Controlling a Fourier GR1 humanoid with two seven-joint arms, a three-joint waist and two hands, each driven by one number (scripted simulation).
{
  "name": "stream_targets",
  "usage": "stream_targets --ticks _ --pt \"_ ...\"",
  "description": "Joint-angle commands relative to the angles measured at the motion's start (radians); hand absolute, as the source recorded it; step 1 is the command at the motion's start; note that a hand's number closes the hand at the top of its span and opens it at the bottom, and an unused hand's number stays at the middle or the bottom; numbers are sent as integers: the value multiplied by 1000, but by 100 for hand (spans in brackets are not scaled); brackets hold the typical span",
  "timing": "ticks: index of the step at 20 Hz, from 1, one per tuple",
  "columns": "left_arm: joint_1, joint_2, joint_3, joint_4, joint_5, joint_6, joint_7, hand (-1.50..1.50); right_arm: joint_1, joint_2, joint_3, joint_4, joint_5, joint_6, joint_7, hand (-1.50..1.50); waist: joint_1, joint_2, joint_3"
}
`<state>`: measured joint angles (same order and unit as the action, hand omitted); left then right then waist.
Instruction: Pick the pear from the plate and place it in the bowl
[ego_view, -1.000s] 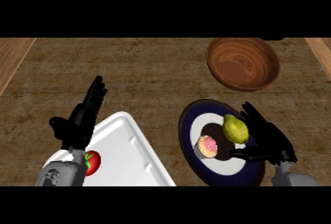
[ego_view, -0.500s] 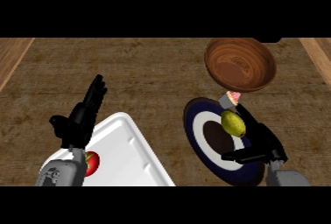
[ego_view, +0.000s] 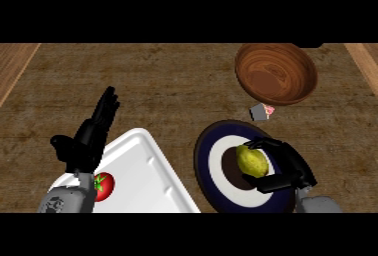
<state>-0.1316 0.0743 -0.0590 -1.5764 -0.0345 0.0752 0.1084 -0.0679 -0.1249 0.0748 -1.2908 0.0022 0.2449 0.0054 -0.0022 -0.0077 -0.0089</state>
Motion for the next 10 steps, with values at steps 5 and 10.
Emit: stream_targets --ticks 5,10 --pt "-9 -14 -17 15 -18 4 -15 0 -97 -253 162 -107 29 459 -199 150 30 0 11" --pt "-28 -13 -6 24 -9 4 2 0 -165 -469 230 -249 65 733 -465 150 14 -2 15"
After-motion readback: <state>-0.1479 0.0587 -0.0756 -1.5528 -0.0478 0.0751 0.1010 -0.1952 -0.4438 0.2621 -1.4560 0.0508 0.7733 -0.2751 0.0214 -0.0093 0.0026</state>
